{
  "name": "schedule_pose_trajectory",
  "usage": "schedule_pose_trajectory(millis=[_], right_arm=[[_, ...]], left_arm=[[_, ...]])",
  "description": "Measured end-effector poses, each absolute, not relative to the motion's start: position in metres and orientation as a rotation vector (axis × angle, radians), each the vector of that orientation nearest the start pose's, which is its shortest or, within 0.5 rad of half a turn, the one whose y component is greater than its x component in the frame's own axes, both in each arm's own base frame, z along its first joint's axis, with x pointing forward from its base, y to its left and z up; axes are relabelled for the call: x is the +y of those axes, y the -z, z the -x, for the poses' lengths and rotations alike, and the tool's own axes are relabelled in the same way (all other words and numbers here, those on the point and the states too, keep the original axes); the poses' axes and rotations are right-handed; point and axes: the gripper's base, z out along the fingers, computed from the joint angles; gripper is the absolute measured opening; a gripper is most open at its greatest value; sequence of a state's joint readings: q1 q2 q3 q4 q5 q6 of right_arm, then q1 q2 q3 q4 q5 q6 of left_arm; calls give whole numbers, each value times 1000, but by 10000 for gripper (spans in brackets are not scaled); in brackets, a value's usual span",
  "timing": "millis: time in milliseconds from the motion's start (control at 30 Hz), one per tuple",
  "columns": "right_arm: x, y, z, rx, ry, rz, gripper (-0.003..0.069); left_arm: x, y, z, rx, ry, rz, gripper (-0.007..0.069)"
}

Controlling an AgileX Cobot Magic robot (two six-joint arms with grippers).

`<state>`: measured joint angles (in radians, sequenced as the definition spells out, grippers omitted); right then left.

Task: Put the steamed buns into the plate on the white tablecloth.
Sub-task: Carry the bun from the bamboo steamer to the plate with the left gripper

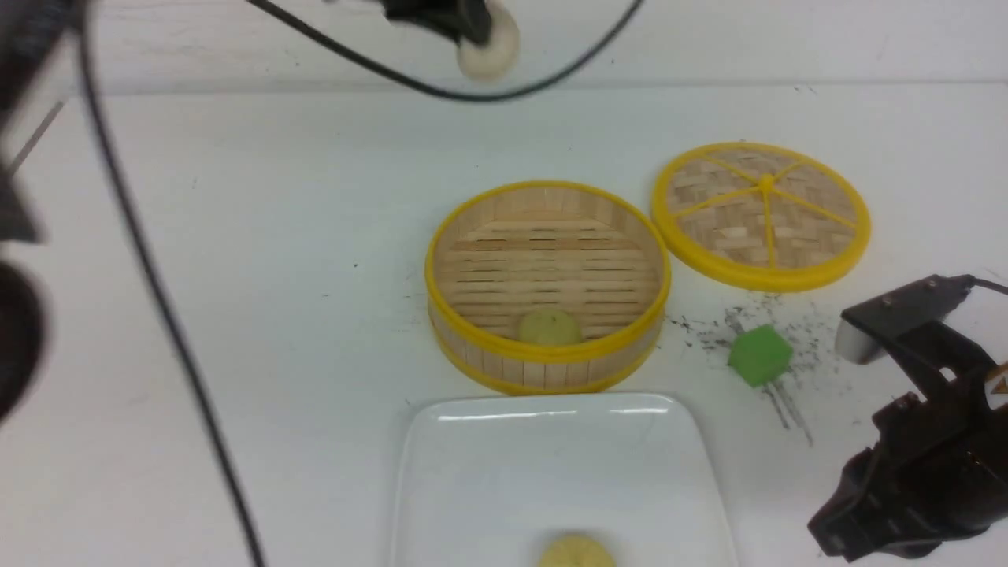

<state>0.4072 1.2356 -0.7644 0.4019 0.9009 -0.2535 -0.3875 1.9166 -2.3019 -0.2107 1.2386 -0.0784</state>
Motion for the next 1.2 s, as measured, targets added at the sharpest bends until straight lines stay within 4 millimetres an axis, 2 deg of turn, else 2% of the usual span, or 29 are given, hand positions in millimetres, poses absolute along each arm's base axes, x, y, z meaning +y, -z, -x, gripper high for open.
schedule_pose_trajectory(millis=[67, 100, 133, 167, 200, 233, 267, 300, 333, 400, 433, 467, 533, 633, 700, 767, 867, 1000, 1100, 1200], right_arm=[[110, -247, -183, 2770, -533, 642, 60], [109, -247, -183, 2774, -534, 644, 62], [109, -247, -183, 2775, -533, 645, 62], [109, -247, -183, 2776, -532, 646, 64], [109, -246, -182, 2779, -533, 648, 66], [109, -246, -182, 2781, -533, 647, 68], [109, -246, -182, 2781, -533, 647, 69], [109, -246, -182, 2782, -533, 648, 70], [109, -246, -182, 2783, -534, 644, 73], [109, -246, -182, 2785, -537, 642, 76], [109, -246, -182, 2785, -537, 642, 76], [109, -246, -182, 2786, -537, 643, 78], [109, -246, -182, 2788, -538, 639, 81], [109, -246, -182, 2794, -540, 630, 85], [109, -246, -181, 2796, -541, 628, 87], [109, -246, -181, 2797, -541, 627, 89], [109, -246, -181, 2797, -541, 626, 92], [109, -246, -181, 2797, -541, 626, 93], [109, -246, -181, 2797, -541, 626, 95], [109, -246, -181, 2798, -542, 626, 98]], left_arm=[[-160, -469, -349, 2291, 452, -384, 27], [-154, -475, -335, 2290, 418, -387, 27], [-151, -477, -329, 2289, 413, -386, 27], [-142, -483, -306, 2290, 391, -386, 27], [-141, -477, -299, 2319, 386, -387, 27], [-137, -471, -282, 2353, 389, -392, 27], [-137, -459, -272, 2402, 392, -403, 27], [-138, -451, -271, 2433, 393, -406, 27], [-142, -422, -259, 2538, 401, -434, 29], [-148, -385, -252, 2655, 402, -450, 30], [-150, -375, -251, 2679, 404, -451, 30], [-156, -339, -249, 2756, 408, -440, 30], [-165, -300, -247, 2797, 425, -417, 33], [-180, -262, -244, 2806, 459, -411, 43], [-193, -244, -242, 2812, 469, -430, 59], [-199, -239, -242, 2807, 472, -449, 73], [-222, -220, -238, 2800, 472, -527, 161], [-233, -205, -236, 2825, 460, -549, 282], [-233, -203, -237, 2831, 464, -518, 356], [-235, -214, -238, 2802, 488, -505, 407]])
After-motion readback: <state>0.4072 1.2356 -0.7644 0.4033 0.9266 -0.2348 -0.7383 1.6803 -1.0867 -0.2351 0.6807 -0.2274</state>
